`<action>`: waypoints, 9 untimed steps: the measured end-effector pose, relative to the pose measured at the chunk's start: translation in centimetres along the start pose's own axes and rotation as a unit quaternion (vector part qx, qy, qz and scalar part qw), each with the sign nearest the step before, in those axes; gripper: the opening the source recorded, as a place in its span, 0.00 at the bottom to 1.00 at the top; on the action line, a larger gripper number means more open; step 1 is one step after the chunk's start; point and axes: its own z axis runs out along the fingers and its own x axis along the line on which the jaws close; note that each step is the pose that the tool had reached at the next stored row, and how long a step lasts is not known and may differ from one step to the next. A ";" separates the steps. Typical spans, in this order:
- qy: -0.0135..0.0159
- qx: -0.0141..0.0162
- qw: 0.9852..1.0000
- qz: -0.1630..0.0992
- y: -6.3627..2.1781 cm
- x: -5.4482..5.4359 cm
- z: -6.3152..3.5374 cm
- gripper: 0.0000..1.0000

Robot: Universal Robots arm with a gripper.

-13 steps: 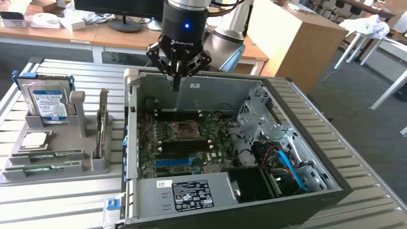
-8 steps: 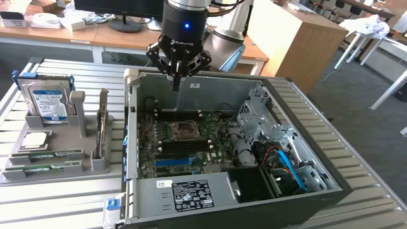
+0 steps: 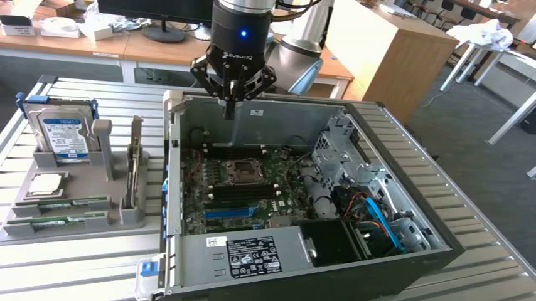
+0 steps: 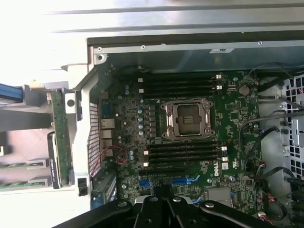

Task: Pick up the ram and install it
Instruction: 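Reach for the ram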

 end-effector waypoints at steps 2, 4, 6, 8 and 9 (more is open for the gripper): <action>0.000 0.000 1.000 0.000 -0.01 0.2 -0.01 0.10; 0.000 0.000 1.000 0.000 -0.03 0.4 -0.01 0.10; 0.000 0.000 1.000 0.000 -0.04 0.6 -0.02 0.10; 0.000 0.000 1.000 0.000 -0.06 0.8 -0.03 0.10; 0.000 0.000 1.000 0.000 -0.07 0.9 -0.03 0.10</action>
